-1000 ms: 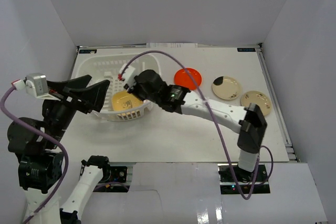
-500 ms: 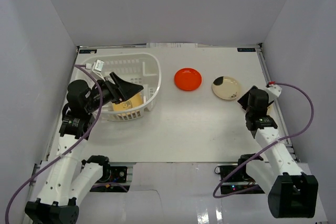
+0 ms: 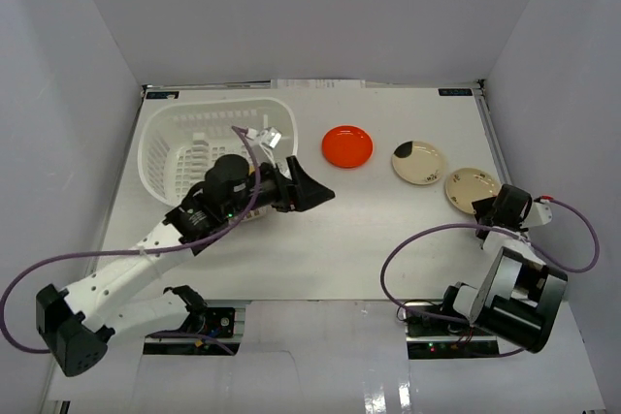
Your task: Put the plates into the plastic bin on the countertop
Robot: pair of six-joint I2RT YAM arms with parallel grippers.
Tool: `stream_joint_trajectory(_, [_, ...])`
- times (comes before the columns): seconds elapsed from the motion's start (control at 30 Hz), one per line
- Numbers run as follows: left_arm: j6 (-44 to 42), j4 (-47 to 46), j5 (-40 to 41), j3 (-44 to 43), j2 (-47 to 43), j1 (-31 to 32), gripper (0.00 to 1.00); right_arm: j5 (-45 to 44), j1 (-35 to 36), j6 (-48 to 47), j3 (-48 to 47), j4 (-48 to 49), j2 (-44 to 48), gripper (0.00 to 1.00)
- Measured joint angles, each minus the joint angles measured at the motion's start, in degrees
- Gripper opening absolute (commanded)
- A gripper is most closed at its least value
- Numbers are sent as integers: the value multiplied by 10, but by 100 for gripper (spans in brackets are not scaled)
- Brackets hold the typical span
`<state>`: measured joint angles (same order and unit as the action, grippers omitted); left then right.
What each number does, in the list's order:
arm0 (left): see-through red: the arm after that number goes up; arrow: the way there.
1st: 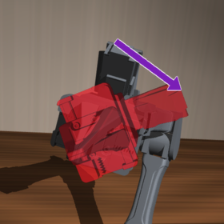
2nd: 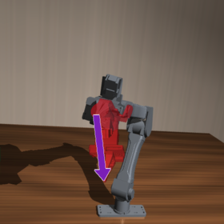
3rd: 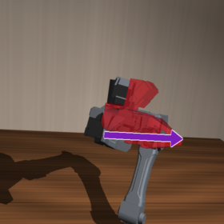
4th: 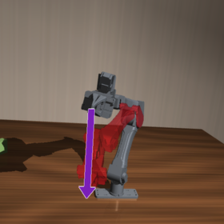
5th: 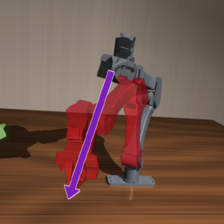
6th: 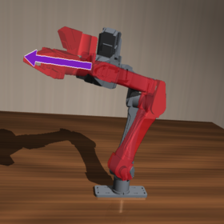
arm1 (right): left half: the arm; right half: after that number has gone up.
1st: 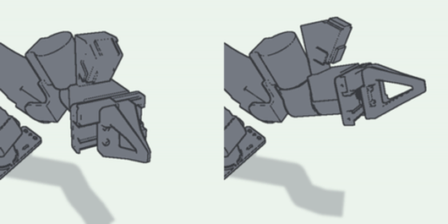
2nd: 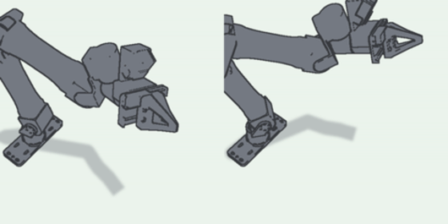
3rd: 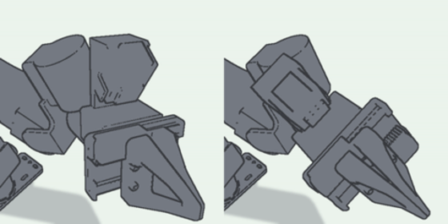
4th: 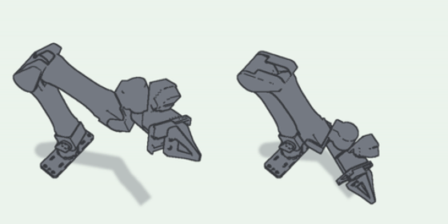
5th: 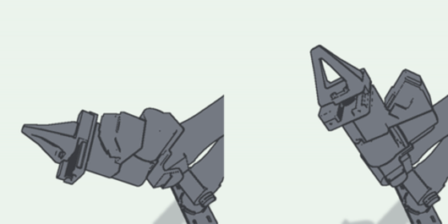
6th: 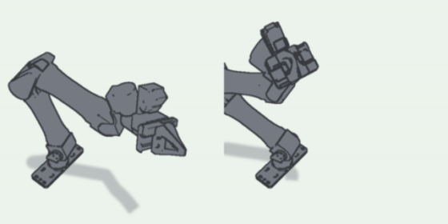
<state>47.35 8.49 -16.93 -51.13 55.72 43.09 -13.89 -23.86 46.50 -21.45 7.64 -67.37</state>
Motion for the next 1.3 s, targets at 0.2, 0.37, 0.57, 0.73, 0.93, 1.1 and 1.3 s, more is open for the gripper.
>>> stream_joint_trajectory(0.2, [-2, -19, 149, -1, 118, 98, 95, 50, -13, 31, -2, 122, -94, 35])
stream_joint_trajectory(0.37, [5, -50, 232, -18, 219, 115, 95, 72, -16, 55, -1, 181, -140, 8])
stream_joint_trajectory(0.57, [33, -95, 324, -67, 348, 117, 95, 80, -17, 77, 42, 189, -64, 8])
stream_joint_trajectory(0.73, [87, -97, 389, -165, 486, 118, 91, 83, -16, 81, 73, 139, 90, 8])
stream_joint_trajectory(0.93, [188, -50, 457, -239, 600, 111, 82, 116, -1, 68, 58, 99, 243, 8])
stream_joint_trajectory(1.1, [256, -6, 494, -294, 648, 90, 80, 165, 37, 55, 21, 83, 228, 8])
stream_joint_trajectory(1.3, [313, 21, 509, -328, 669, 63, 79, 209, 99, 42, 13, 83, 220, 8])
